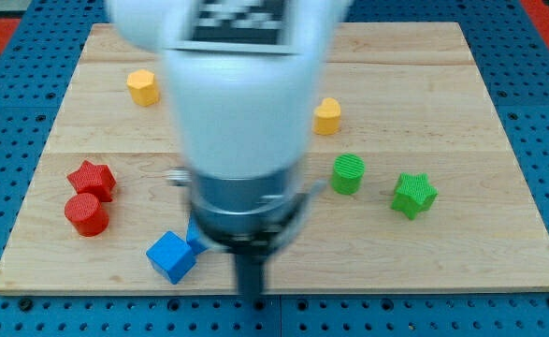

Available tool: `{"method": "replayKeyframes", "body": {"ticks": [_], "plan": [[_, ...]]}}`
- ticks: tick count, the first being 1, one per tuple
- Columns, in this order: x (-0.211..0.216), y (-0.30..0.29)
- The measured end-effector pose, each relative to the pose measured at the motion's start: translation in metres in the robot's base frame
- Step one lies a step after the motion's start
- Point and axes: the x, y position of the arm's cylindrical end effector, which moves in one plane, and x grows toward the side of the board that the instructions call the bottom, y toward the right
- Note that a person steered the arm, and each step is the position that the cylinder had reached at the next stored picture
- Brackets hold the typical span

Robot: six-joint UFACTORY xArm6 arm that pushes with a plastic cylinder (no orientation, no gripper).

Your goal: Place the blue cube at the top of the blue triangle

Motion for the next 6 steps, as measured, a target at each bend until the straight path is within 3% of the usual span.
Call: {"method": "replayKeyframes", "body": {"ticks": [1, 5, 6], "plan": [[0.0, -0.078], [-0.059, -0.057], [-0.091, -0.032]]}}
